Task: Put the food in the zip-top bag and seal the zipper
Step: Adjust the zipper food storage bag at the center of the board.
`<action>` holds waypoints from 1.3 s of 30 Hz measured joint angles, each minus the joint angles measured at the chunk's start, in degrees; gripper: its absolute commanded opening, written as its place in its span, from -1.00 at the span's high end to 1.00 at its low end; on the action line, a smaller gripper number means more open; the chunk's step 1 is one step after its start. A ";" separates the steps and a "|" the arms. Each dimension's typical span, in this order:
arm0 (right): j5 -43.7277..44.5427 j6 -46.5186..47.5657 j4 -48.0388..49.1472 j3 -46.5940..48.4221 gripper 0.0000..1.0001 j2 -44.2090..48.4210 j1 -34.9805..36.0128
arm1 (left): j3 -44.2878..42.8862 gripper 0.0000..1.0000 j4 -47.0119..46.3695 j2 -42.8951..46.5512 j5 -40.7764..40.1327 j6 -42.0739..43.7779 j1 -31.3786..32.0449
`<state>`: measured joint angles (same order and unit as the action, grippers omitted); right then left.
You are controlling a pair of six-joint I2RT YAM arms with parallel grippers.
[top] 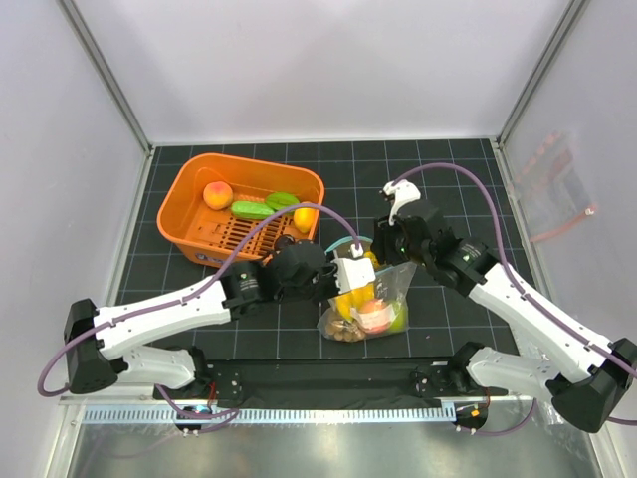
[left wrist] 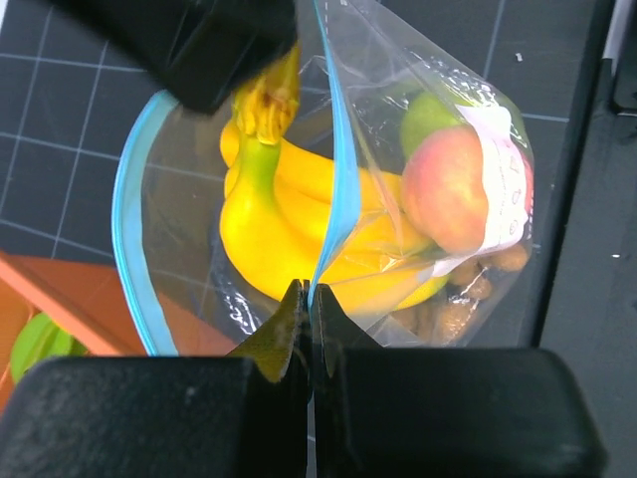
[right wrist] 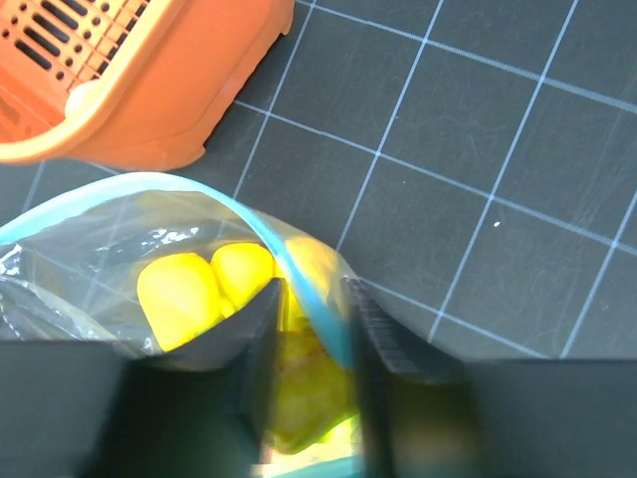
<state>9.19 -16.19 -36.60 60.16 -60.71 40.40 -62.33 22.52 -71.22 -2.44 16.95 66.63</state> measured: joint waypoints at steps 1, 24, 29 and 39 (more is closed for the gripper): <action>0.02 -0.04 0.15 0.00 0.53 -0.17 0.04 | 0.20 1.00 -0.02 0.31 -0.59 0.00 0.00; -5.79 -2.36 0.94 -1.31 0.98 10.08 4.63 | 7.65 1.00 -8.46 6.01 -13.35 -0.68 -0.15; -8.61 -2.10 2.03 -2.47 0.98 6.27 9.42 | 7.85 0.99 -9.27 6.34 -15.28 -2.64 -1.75; -13.44 -1.49 4.15 -4.11 0.98 6.23 10.43 | 7.85 1.00 -9.46 6.29 -16.52 -4.35 -3.65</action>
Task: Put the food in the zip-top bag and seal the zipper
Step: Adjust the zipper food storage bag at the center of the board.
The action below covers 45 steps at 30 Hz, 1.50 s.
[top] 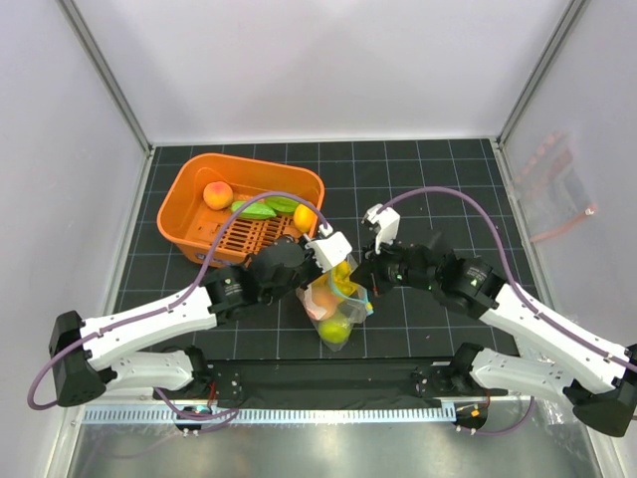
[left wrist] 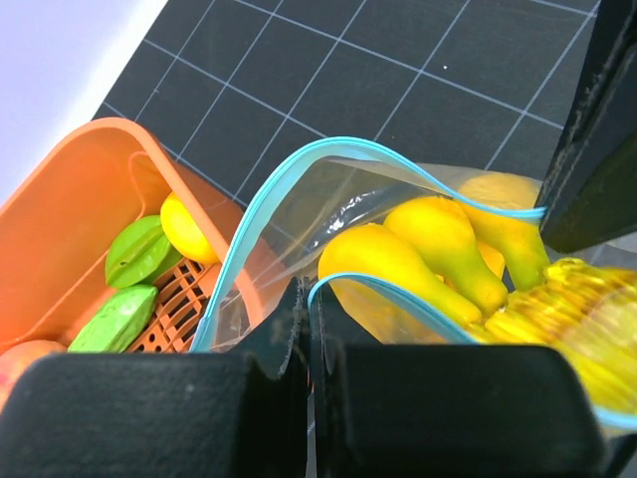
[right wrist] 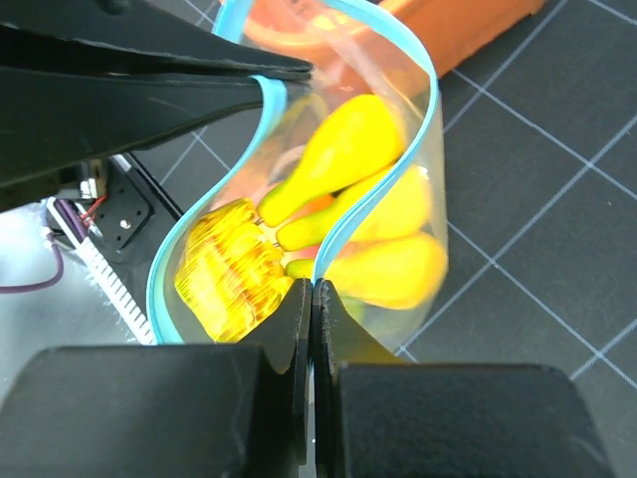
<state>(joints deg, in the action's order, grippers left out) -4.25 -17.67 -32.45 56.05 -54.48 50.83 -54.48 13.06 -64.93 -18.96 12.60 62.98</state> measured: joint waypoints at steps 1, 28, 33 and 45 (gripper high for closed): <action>-0.28 0.00 0.20 -0.04 0.98 0.00 0.02 | 0.00 1.00 0.00 -0.04 0.00 -0.02 0.00; 5.07 -1.29 4.04 -2.95 0.11 2.73 0.11 | -0.26 1.00 0.96 -1.90 1.55 -0.17 0.00; 9.51 -1.31 3.34 -2.95 -0.06 2.82 0.13 | -0.59 1.00 1.03 -2.08 1.29 -0.17 0.00; 16.17 -1.90 0.72 -2.82 0.98 2.16 0.13 | -0.61 0.99 1.38 -2.05 0.70 -0.15 0.00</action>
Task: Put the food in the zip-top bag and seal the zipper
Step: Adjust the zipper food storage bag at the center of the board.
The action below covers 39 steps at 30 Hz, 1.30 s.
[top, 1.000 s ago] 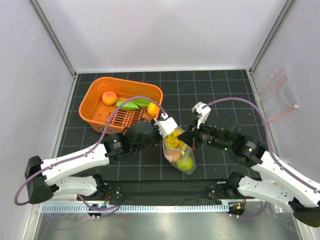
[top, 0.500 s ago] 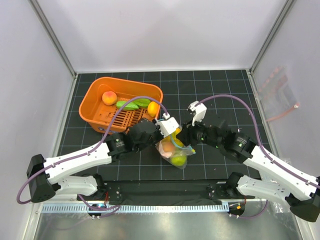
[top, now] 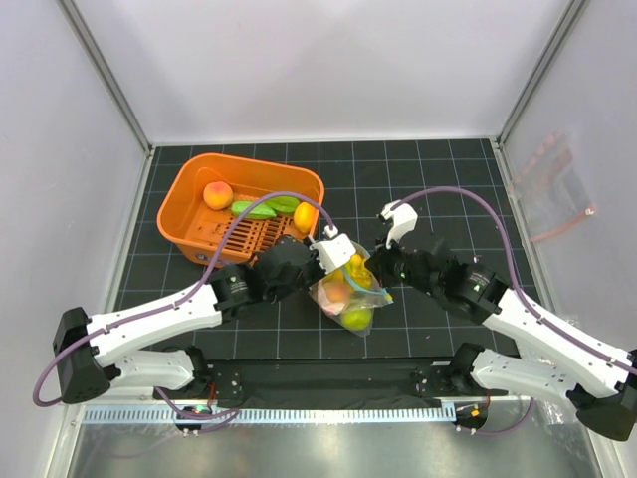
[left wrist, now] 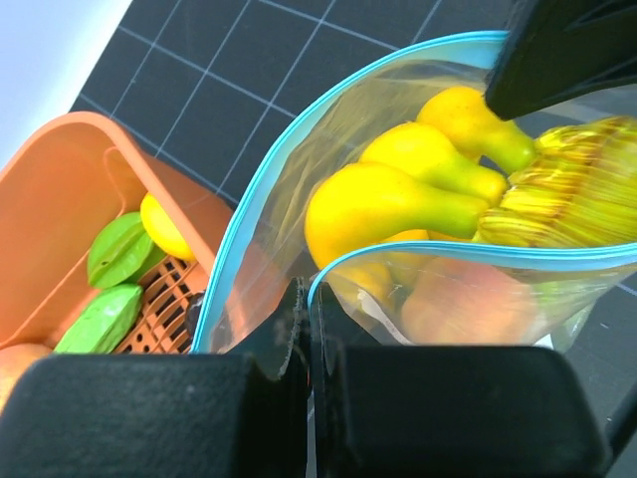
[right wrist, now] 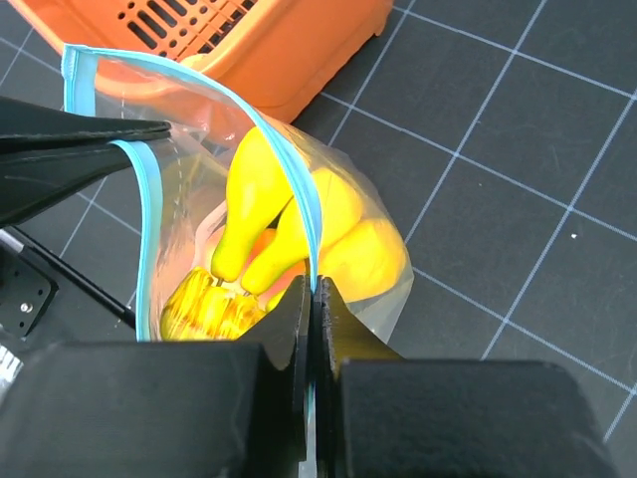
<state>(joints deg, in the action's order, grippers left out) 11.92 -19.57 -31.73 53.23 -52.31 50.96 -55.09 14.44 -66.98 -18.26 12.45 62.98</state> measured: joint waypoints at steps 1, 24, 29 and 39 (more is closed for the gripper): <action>-0.20 0.00 0.04 0.00 0.98 0.04 0.00 | 0.00 0.99 0.00 0.07 0.79 0.00 0.00; -2.16 1.95 0.61 7.98 0.28 0.07 0.07 | 0.02 1.00 -0.07 2.84 4.39 1.22 0.00; -0.11 1.51 2.80 8.57 0.47 -4.79 0.09 | 0.02 0.99 -0.07 2.84 4.33 1.46 0.00; 1.49 -2.54 5.60 1.49 0.59 -17.18 3.21 | 0.57 0.99 0.61 2.84 2.60 1.27 0.00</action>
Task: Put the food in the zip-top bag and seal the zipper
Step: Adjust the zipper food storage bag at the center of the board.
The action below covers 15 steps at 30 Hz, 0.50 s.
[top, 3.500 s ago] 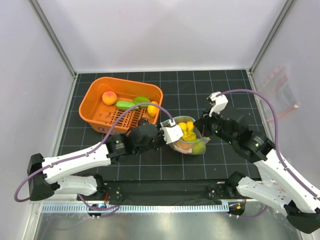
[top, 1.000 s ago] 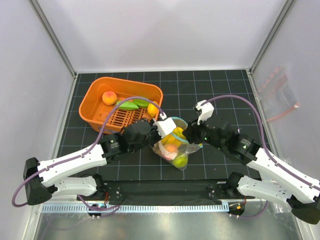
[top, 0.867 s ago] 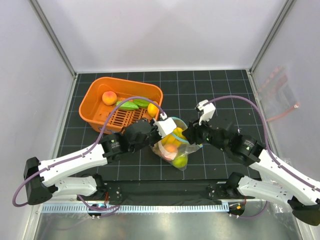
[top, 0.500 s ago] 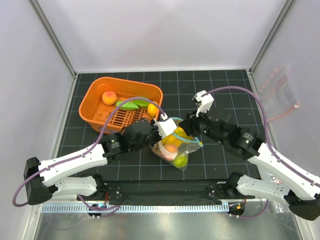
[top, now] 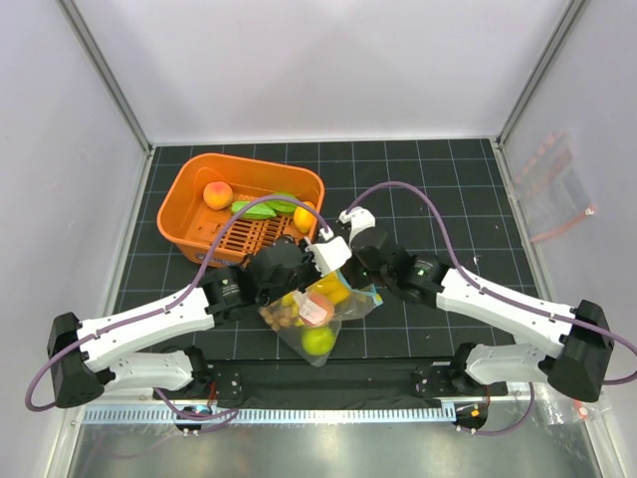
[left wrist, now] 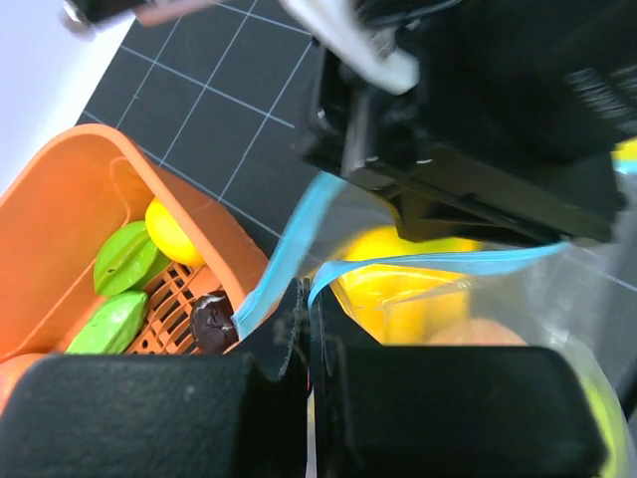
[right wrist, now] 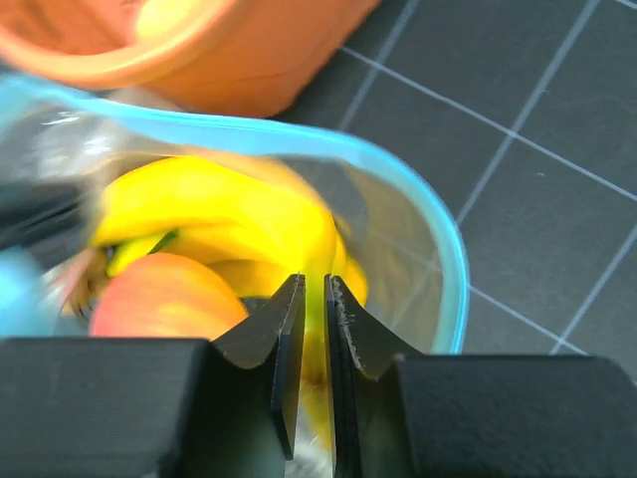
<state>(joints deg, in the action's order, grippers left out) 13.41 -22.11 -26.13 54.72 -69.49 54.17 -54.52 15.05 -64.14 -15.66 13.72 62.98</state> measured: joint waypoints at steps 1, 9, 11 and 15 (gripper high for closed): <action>-0.13 -0.13 0.02 0.00 0.59 0.63 0.50 | 0.00 1.00 0.00 0.00 -0.31 -0.02 0.00; 0.70 -0.20 -0.46 3.67 0.26 6.91 0.85 | 0.00 1.00 -0.07 0.02 -1.31 -0.02 0.00; 2.03 0.07 -0.48 4.39 0.14 7.91 0.85 | 0.02 1.00 -0.07 0.11 -1.33 0.00 0.00; 5.20 0.26 -1.90 4.39 -0.11 8.85 0.85 | 0.17 1.00 -0.07 0.63 -1.33 0.00 0.00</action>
<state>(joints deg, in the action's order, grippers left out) 18.61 -21.85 -28.03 59.11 -60.64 55.02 -54.35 14.98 -63.51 -16.99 13.72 62.98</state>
